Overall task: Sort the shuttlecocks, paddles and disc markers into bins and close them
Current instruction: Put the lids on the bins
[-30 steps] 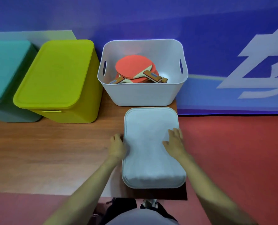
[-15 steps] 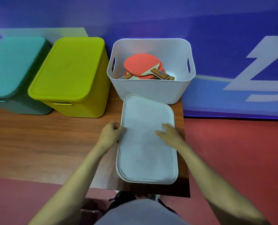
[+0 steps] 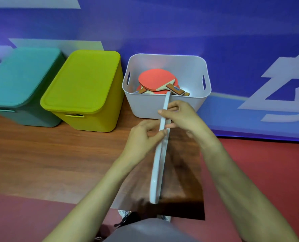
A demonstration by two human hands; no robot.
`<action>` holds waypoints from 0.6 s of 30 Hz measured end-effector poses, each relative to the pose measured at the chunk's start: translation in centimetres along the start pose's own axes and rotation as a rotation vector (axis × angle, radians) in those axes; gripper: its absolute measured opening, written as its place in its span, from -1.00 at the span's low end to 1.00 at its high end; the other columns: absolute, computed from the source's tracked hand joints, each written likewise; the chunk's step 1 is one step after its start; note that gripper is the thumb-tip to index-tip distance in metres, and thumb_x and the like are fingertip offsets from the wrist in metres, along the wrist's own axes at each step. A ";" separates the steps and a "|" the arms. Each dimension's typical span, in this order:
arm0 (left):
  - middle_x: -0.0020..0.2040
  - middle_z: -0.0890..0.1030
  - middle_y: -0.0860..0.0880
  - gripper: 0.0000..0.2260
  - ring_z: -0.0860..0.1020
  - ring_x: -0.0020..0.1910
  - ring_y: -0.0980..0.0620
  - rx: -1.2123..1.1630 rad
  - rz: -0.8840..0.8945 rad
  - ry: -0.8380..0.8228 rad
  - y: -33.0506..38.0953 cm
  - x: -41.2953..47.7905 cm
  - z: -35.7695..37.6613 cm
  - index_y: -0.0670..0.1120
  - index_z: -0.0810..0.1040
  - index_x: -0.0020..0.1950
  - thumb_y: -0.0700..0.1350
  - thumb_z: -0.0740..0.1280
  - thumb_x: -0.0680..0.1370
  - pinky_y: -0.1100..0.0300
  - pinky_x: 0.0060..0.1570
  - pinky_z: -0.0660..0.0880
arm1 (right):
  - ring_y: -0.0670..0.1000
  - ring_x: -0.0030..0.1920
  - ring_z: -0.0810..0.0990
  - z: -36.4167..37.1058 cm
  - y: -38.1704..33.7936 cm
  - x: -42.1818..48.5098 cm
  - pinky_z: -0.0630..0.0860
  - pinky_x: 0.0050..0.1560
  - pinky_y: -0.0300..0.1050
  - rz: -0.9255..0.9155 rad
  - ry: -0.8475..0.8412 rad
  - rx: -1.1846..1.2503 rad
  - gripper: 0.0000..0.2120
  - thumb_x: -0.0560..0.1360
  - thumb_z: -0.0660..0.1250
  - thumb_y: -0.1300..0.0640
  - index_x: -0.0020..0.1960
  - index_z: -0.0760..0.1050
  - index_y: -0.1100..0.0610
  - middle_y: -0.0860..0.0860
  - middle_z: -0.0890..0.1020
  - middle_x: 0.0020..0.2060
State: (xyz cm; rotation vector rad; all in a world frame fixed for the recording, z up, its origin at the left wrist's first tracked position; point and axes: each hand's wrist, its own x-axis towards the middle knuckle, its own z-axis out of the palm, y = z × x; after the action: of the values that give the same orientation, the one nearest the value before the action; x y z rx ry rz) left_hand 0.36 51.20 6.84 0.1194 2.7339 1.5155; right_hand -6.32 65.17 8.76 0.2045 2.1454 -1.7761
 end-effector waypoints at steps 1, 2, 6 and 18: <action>0.10 0.59 0.12 -0.73 0.52 0.09 0.20 -0.070 -0.012 -0.070 0.0 0.1 0.3 0.07 0.60 0.19 -0.01 0.38 0.49 0.28 0.10 0.46 | 0.05 -0.08 0.63 -0.6 0.0 -0.2 0.65 -0.16 -0.02 0.012 0.025 -0.006 -0.81 0.43 0.44 0.20 -0.04 0.46 0.16 0.09 0.55 -0.09; 0.17 0.56 0.14 -0.73 0.49 0.17 0.23 -0.130 -0.037 -0.139 0.0 0.3 0.7 0.09 0.59 0.20 0.03 0.36 0.51 0.32 0.16 0.41 | 0.07 -0.09 0.64 -1.2 0.2 -0.3 0.65 -0.17 -0.04 0.017 0.048 -0.017 -0.79 0.42 0.44 0.22 0.00 0.47 0.18 0.11 0.55 -0.08; 0.31 0.45 0.13 -0.71 0.41 0.28 0.21 -0.093 -0.191 -0.281 -1.0 1.5 1.8 0.06 0.56 0.25 0.06 0.29 0.55 0.30 0.25 0.31 | -0.03 -0.15 0.58 -3.0 0.5 -1.8 0.56 -0.21 -0.21 -0.042 0.145 -0.331 -0.68 0.49 0.36 0.11 0.21 0.42 0.11 -0.04 0.52 -0.20; 0.40 0.34 -0.03 -0.42 0.29 0.39 -0.01 -0.031 -0.089 0.091 -4.2 4.1 2.2 -0.05 0.27 0.45 0.07 0.33 0.48 -0.02 0.38 0.26 | -0.07 -0.14 0.51 -5.8 1.5 -3.7 0.51 -0.07 -0.18 -0.222 0.034 -0.442 -0.51 0.48 0.22 0.30 0.32 0.42 -0.10 -0.14 0.50 -0.12</action>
State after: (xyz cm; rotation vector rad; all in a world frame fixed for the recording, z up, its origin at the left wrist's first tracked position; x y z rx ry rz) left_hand -3.91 51.15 2.19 -0.0724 2.7412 1.5769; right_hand -3.41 71.53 9.55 -0.1207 2.6013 -1.3568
